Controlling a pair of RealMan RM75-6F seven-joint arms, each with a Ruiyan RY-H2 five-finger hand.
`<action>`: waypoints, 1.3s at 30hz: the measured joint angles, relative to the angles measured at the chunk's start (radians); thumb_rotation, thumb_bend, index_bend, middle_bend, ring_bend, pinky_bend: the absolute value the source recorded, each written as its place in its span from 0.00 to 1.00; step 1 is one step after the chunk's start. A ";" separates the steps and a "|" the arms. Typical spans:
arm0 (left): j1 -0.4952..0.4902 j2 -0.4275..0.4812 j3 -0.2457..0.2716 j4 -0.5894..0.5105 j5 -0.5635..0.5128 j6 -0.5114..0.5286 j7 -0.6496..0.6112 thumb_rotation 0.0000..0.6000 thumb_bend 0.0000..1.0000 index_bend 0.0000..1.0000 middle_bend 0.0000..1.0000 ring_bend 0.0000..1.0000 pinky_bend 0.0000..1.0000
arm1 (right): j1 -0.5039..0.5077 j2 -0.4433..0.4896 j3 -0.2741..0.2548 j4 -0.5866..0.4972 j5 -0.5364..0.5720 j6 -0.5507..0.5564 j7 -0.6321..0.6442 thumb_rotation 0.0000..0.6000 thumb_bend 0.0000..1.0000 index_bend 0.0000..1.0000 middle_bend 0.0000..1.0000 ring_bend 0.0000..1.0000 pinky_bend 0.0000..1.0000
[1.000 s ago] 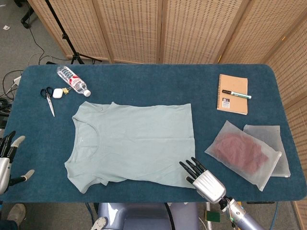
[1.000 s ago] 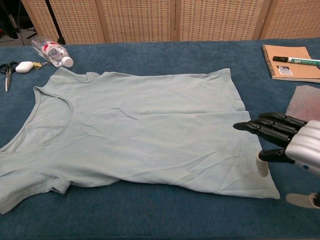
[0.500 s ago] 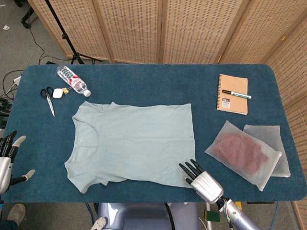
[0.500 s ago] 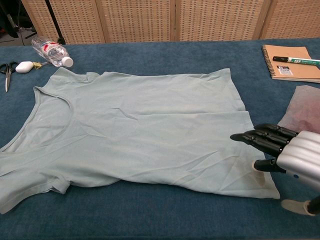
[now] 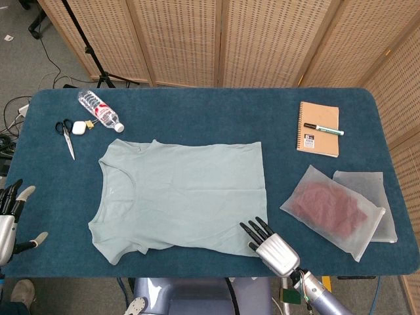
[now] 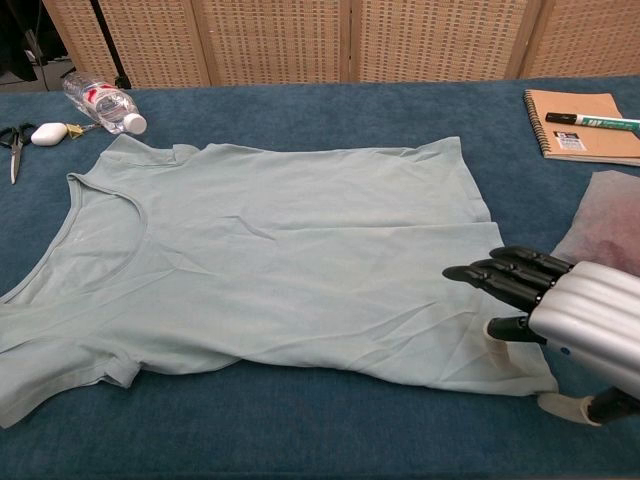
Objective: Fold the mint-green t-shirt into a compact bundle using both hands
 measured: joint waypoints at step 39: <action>-0.072 -0.178 0.068 0.404 0.292 0.024 -0.087 1.00 0.04 0.34 0.00 0.00 0.00 | 0.033 -0.035 -0.026 0.107 -0.002 0.058 0.099 1.00 0.44 0.65 0.00 0.00 0.00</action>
